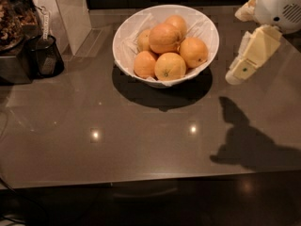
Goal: Pick orange from white bowl
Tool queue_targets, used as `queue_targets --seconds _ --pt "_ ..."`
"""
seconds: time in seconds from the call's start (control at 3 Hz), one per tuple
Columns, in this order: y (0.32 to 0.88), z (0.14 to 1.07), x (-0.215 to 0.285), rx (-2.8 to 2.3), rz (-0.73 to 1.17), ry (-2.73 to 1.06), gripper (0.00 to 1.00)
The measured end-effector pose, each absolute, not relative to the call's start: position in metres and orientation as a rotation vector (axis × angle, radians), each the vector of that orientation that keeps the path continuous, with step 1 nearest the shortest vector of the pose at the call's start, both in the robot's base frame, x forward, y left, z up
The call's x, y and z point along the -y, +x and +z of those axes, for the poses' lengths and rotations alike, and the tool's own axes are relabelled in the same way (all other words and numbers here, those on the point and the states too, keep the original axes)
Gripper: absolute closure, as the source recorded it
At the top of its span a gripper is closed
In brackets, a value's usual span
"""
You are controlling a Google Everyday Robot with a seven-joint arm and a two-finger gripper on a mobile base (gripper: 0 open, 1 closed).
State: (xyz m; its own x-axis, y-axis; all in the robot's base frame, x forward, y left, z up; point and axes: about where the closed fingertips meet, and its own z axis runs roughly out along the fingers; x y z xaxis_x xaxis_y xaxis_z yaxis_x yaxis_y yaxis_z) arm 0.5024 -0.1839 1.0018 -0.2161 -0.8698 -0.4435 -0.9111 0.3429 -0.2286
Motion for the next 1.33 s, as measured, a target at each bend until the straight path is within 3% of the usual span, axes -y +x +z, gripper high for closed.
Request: queue_targets --seconds 0.33,1.0,1.33 --pt "0.531 1.012 0.164 -2.085 0.191 -1.485 0.0" --pt "0.535 1.01 0.152 -2.055 0.219 -1.47 0.0" --pt "0.576 1.003 0.094 -2.003 0.315 -1.464 0.0"
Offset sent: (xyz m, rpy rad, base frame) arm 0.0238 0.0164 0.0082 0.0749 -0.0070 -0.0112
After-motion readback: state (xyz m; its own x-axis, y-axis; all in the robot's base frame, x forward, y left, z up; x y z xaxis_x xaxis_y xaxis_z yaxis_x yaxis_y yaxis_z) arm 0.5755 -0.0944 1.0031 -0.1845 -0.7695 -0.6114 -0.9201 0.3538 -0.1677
